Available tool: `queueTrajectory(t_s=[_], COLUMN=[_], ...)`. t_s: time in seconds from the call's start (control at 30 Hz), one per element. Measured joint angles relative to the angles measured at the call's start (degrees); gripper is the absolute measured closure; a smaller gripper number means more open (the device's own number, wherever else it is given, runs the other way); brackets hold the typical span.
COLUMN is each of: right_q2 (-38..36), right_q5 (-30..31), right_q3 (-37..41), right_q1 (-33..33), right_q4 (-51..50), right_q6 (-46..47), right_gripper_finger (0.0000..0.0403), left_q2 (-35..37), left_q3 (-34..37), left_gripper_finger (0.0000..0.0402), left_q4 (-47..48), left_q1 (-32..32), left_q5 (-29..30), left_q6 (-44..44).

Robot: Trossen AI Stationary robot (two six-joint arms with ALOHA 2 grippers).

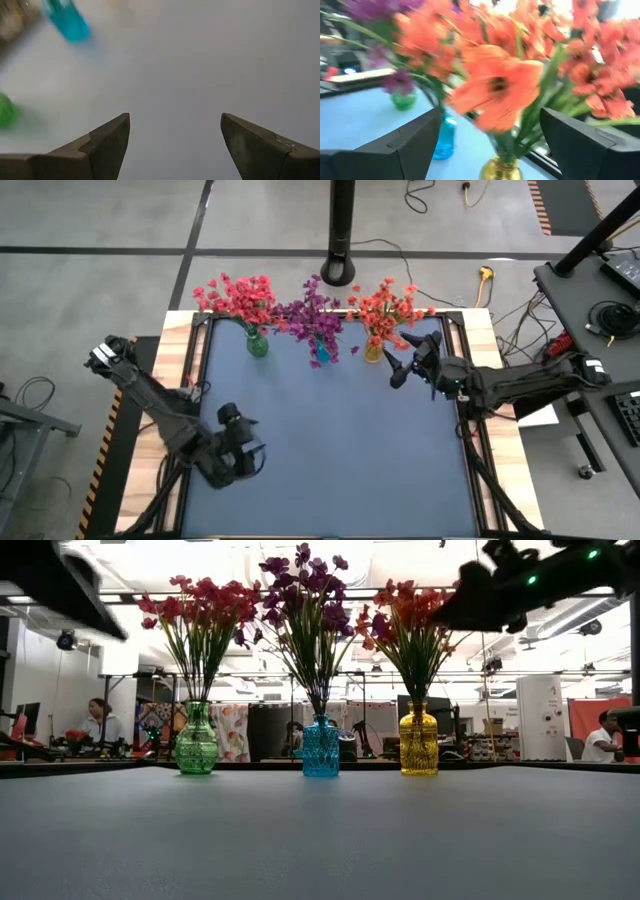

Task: Sort flowers into vase by color
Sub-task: Return to Home Position

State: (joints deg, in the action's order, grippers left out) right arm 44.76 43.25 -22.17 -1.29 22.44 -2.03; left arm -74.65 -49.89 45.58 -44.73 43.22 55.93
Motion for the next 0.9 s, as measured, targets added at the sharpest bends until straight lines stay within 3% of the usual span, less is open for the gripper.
queueTrajectory(t_s=[0.07,0.13,0.2,0.33,0.4,0.47,0.57,0.63,0.73,0.9], right_q2=[-1.5,-2.8,-4.1,-6.2,-6.8,-7.1,-7.9,-8.7,-10.3,-15.3], right_q5=[-0.3,-1.2,-1.8,-1.8,-1.8,-2.3,-4.9,-6.9,-13.7,-17.7], right_q3=[0.0,0.0,0.0,0.0,0.0,0.1,1.0,2.4,5.7,11.1], right_q1=[2.4,4.9,7.6,12.7,15.0,17.6,20.4,21.2,21.2,21.1], right_q4=[-0.1,-0.2,-0.7,-2.6,-3.0,-3.0,-2.9,-0.4,5.6,13.8], right_q6=[-1.2,-2.8,-4.0,-4.1,-4.0,-5.1,-7.3,-8.0,-10.5,-14.0], right_gripper_finger=[0.0071,0.0071,0.0071,0.0071,0.0071,0.0071,0.0071,0.0071,0.0071,0.0071], left_q2=[0.0,0.1,0.1,0.1,0.0,-0.7,-2.9,-4.9,-8.4,-13.5], left_q3=[-0.8,-1.2,-1.5,-2.8,-2.8,-2.6,-1.8,-1.7,-1.0,0.5], left_gripper_finger=[0.0107,0.0107,0.0107,0.0107,0.0107,0.0107,0.0107,0.0107,0.0107,0.0107], left_q4=[-0.1,-0.1,1.1,6.7,6.1,-1.0,-20.9,-33.9,-46.7,-63.4], left_q1=[-3.4,-5.9,-7.1,-7.0,-7.4,-8.1,-8.1,-6.6,-3.0,6.0], left_q5=[7.4,10.1,8.4,-0.6,0.7,7.3,20.6,24.8,21.1,1.2], left_q6=[-0.3,0.1,2.7,10.5,10.7,1.3,-22.8,-37.8,-53.4,-65.5])
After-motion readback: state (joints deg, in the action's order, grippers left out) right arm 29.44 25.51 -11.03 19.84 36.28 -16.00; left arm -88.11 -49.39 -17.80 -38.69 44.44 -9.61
